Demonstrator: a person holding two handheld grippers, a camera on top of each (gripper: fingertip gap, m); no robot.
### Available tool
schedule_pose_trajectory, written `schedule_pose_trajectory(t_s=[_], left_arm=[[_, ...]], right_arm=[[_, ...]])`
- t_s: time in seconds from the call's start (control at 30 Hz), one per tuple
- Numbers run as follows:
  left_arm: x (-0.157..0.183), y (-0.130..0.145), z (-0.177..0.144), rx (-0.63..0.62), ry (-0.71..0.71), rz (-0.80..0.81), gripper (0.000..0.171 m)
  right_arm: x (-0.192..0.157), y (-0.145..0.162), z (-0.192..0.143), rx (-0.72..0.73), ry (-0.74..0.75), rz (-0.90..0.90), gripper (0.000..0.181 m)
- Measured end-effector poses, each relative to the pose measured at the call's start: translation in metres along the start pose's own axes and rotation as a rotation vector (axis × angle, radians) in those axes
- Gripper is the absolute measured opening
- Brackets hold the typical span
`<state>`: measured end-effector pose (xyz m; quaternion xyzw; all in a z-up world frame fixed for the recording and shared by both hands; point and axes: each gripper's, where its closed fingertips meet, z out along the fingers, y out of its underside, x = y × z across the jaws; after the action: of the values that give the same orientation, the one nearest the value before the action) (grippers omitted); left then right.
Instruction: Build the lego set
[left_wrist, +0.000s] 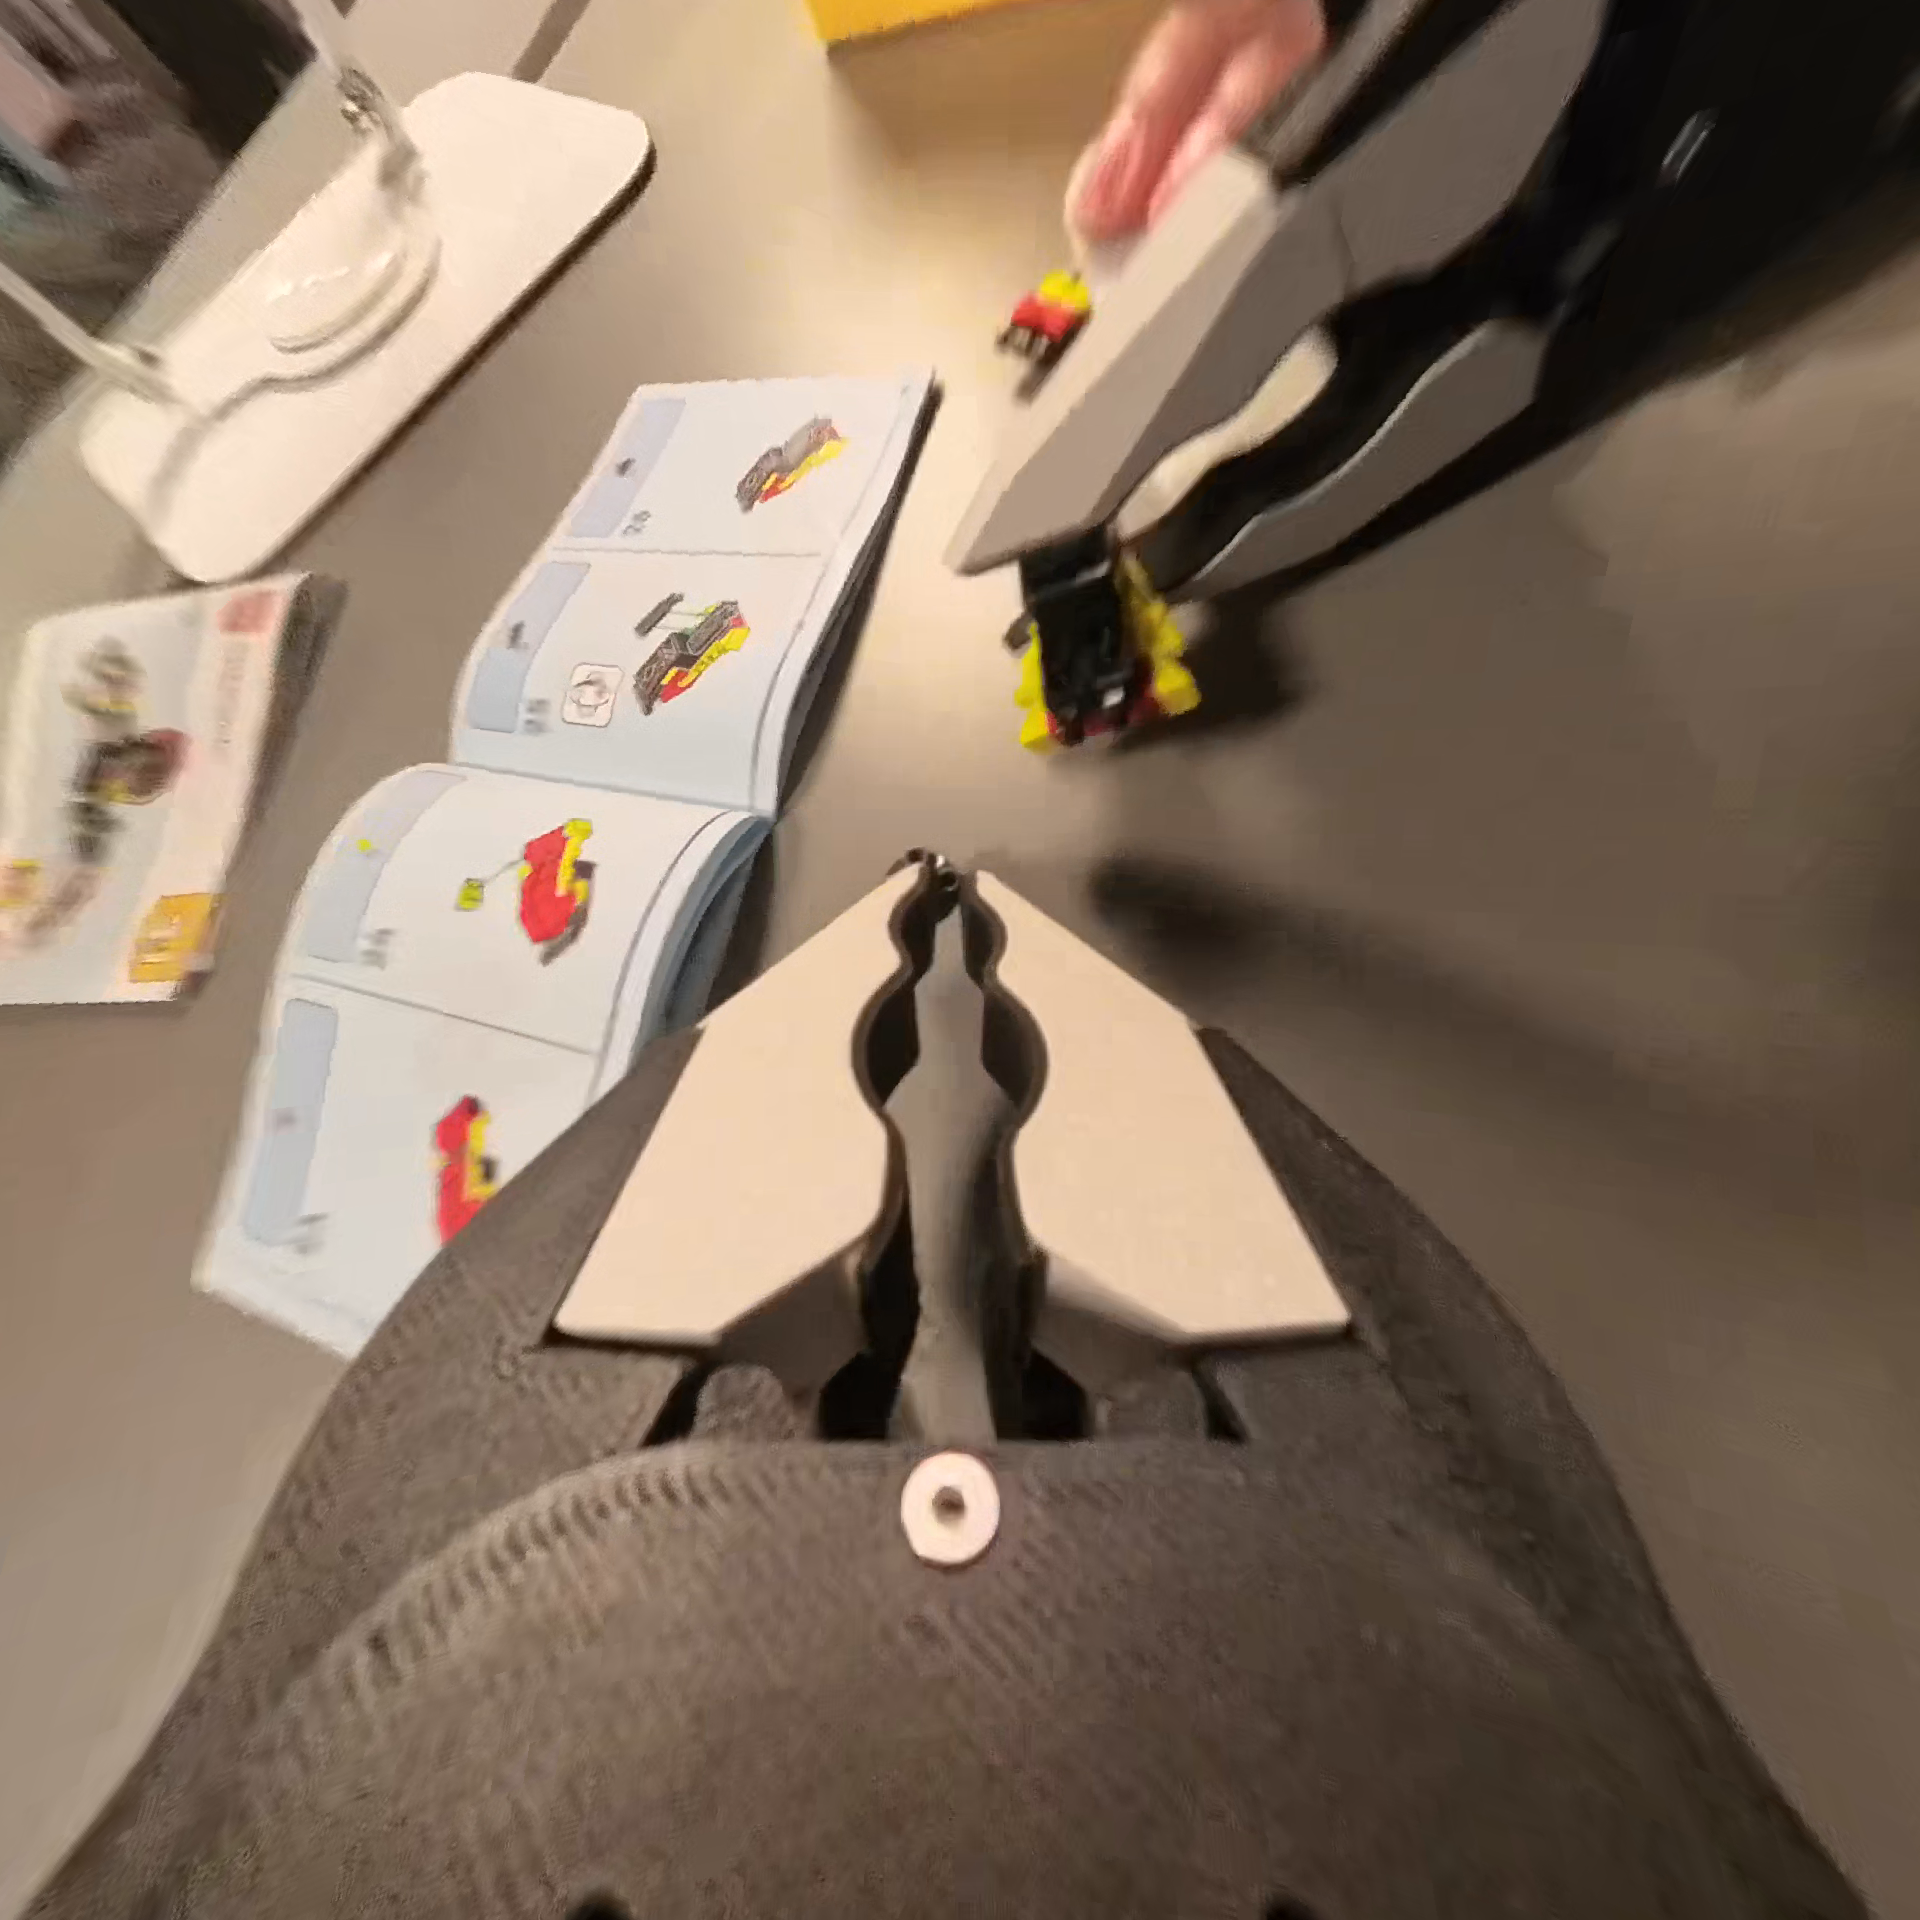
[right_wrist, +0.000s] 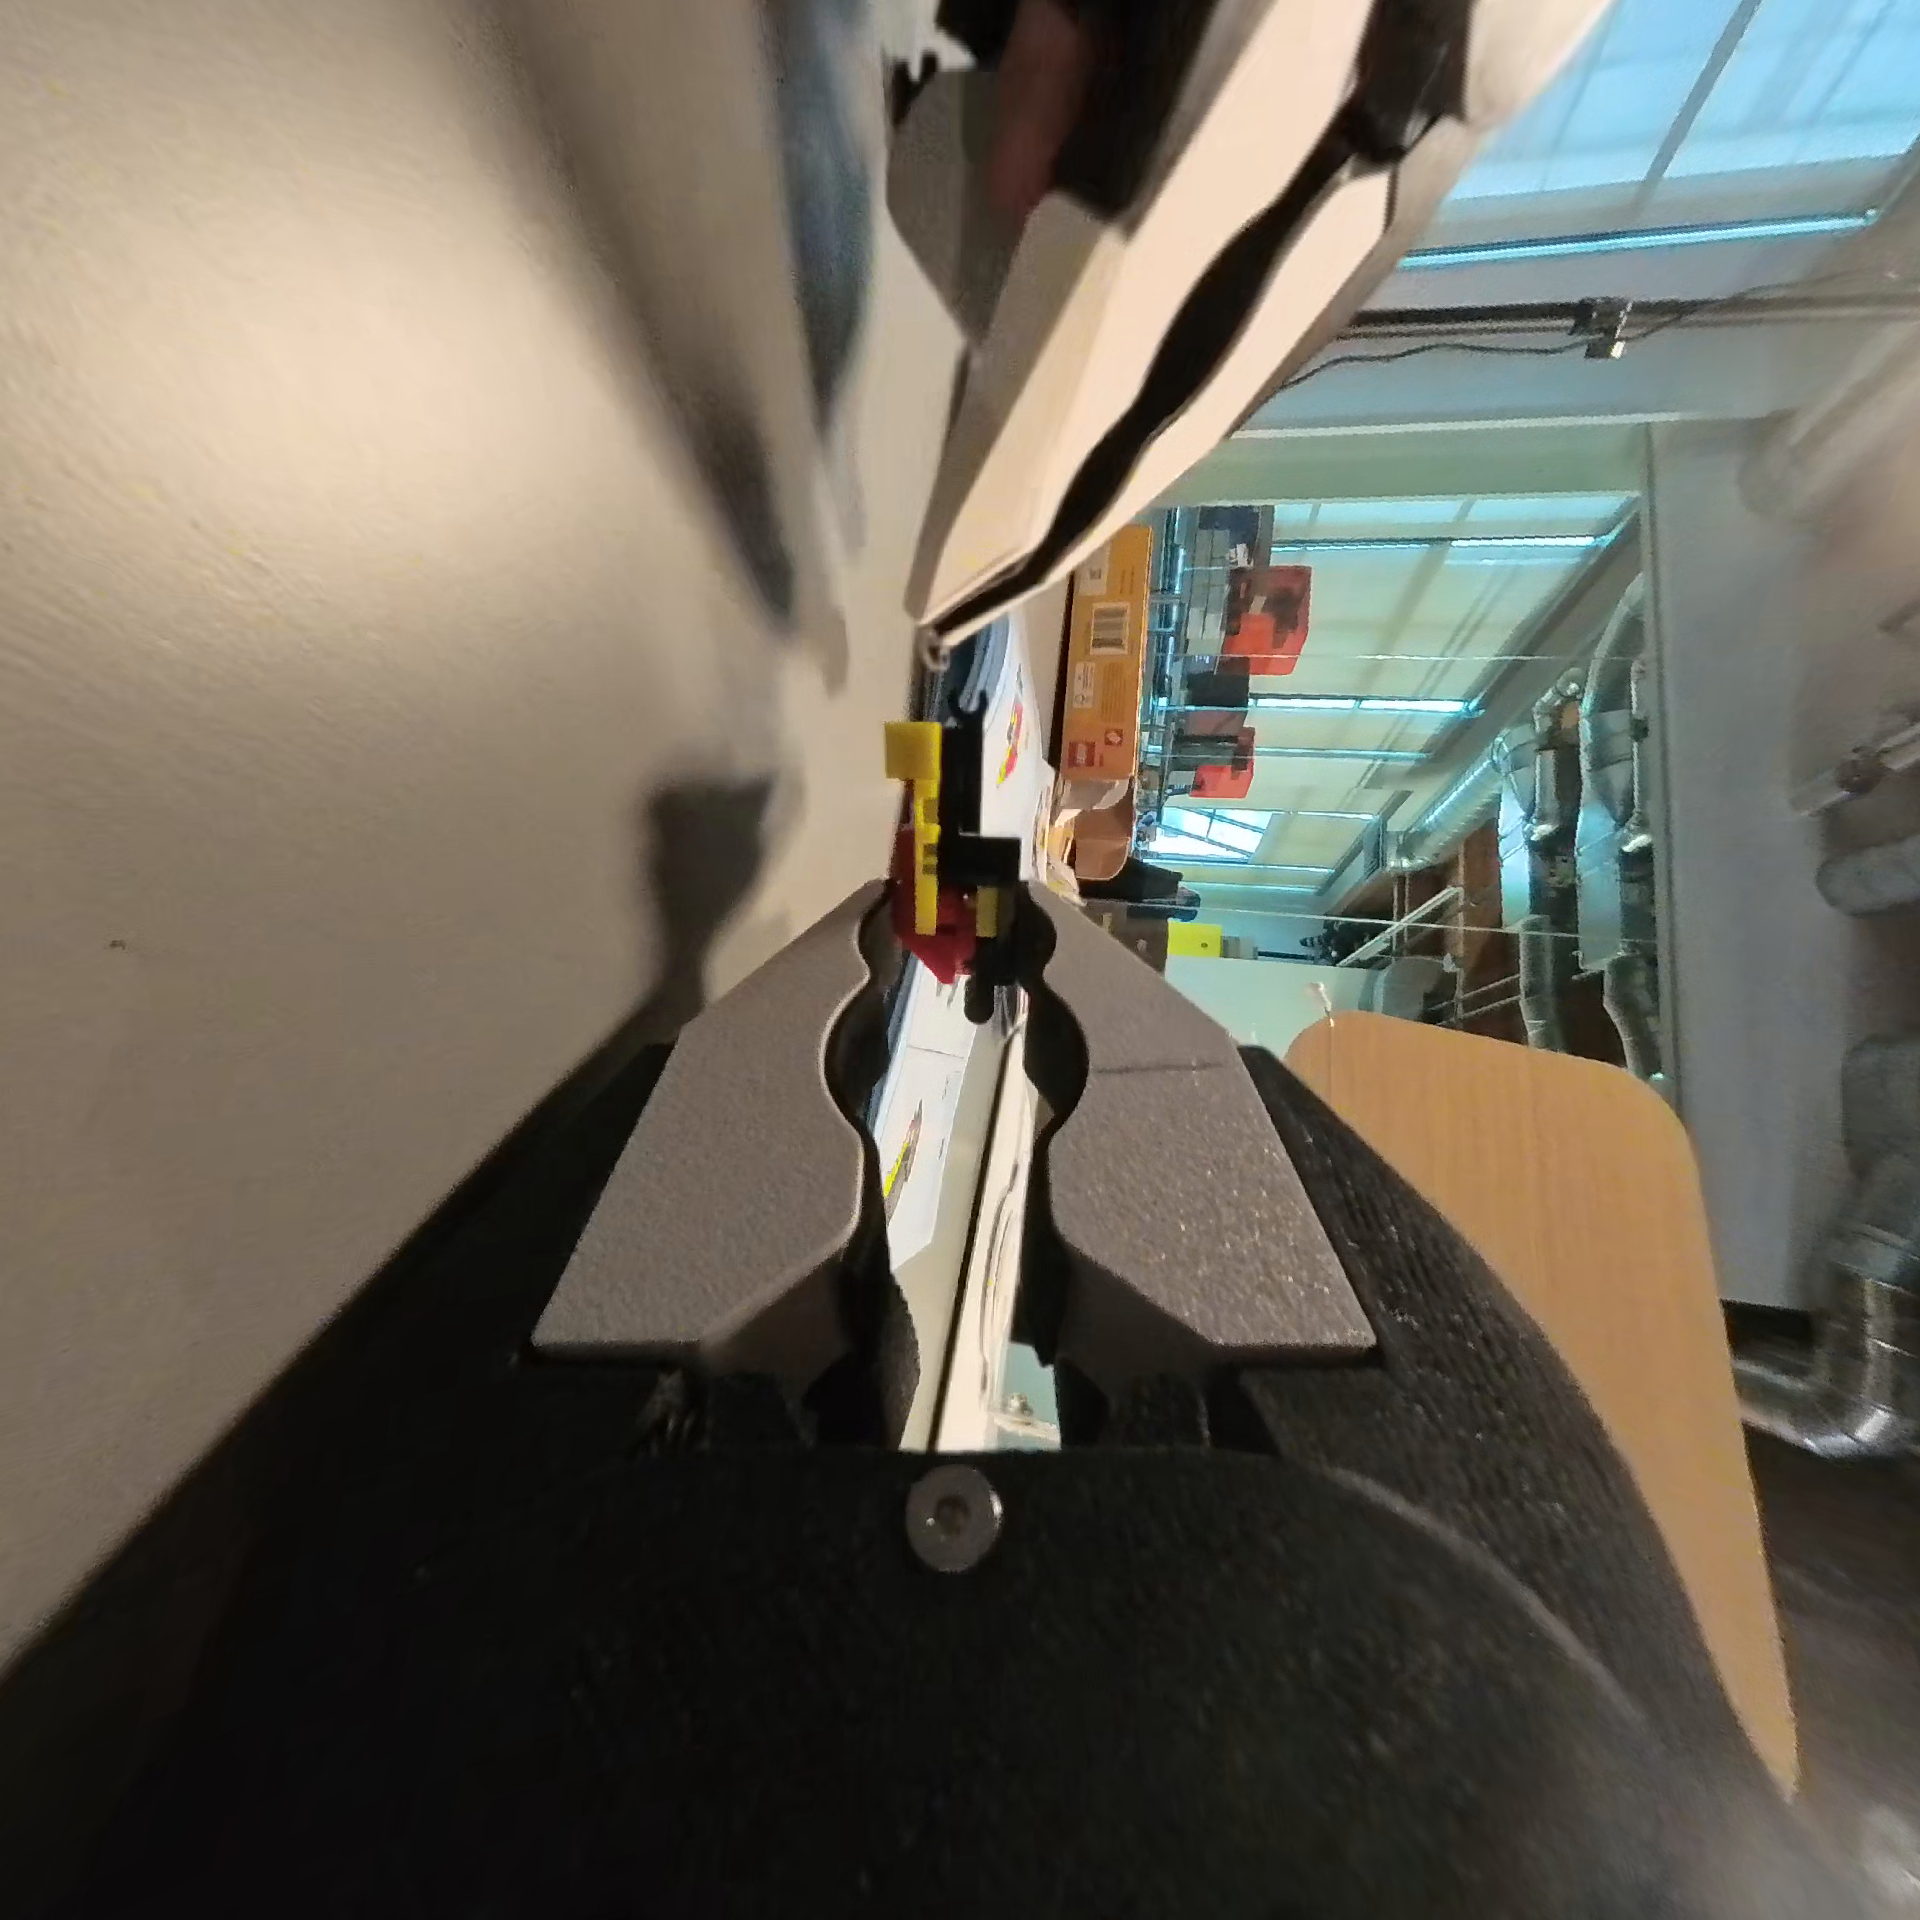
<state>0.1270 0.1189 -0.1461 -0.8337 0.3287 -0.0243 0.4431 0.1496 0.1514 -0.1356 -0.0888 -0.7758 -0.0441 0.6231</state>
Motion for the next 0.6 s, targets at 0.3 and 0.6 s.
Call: schedule_pose_trajectory(t_s=[0.3, 0.6], left_arm=[[0.041, -0.018, -0.037, 0.035, 0.873, -1.037, 0.003], [0.028, 0.018, -0.031, -0.189, 0.662, -1.091, 0.004]], right_arm=[[0.002, 0.0, -0.001, 0.01, 0.009, 0.013, 0.018], [0.003, -0.011, -0.006, 0.05, 0.009, 0.006, 0.018]])
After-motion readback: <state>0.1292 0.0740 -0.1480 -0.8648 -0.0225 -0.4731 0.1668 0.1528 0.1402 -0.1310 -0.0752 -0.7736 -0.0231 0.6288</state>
